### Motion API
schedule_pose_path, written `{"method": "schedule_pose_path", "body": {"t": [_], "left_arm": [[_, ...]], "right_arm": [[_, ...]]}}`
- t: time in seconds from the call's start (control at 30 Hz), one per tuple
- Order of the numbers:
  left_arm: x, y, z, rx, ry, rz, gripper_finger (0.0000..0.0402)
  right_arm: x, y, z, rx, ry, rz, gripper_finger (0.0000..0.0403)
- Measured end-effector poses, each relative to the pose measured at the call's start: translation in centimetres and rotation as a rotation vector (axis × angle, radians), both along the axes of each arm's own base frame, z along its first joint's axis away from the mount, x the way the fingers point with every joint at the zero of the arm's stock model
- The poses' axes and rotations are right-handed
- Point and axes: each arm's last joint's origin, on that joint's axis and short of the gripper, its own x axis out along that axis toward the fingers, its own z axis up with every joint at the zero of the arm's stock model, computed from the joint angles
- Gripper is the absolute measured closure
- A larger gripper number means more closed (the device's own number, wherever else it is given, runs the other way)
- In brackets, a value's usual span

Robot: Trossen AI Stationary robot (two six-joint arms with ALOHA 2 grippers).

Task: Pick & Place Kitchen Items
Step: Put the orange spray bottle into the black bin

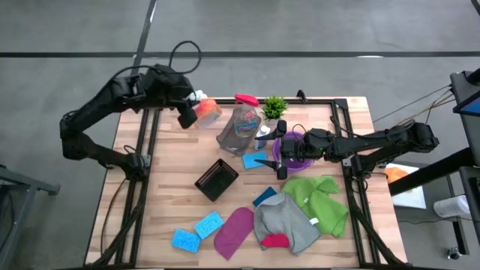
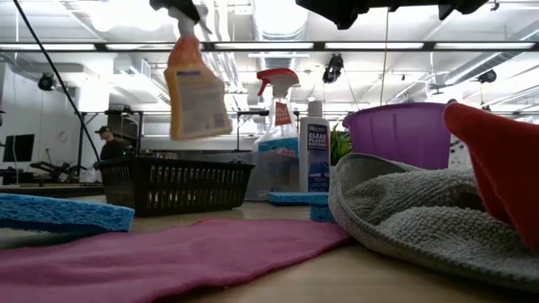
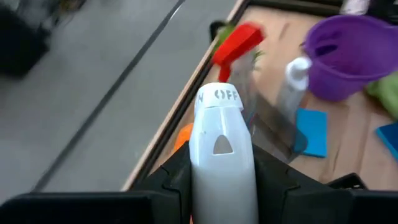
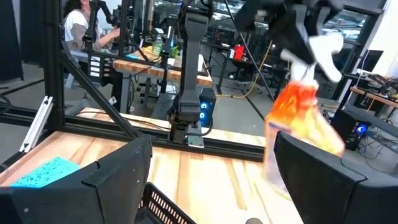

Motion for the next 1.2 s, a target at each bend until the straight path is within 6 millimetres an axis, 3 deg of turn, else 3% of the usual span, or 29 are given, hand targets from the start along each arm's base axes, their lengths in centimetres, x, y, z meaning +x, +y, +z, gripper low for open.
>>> {"method": "schedule_pose_path", "body": {"t": [0.27, 0.77, 1.2], "left_arm": [[0.7, -0.2, 0.9, 0.040, -0.062, -0.228, 0.0295], [6.4, -0.2, -3.0, 0.063, 0.111, -0.592, 0.0295], [10.4, 0.8, -6.2, 0.177, 0.228, -0.742, 0.0295]], "right_arm": [[0.0, 0.0, 0.0, -0.001, 0.000, 0.000, 0.0069], [0.0, 0.0, -0.2, -0.003, 0.018, 0.000, 0.0069], [0.0, 0.0, -0.2, -0.004, 0.022, 0.000, 0.0069]]}}
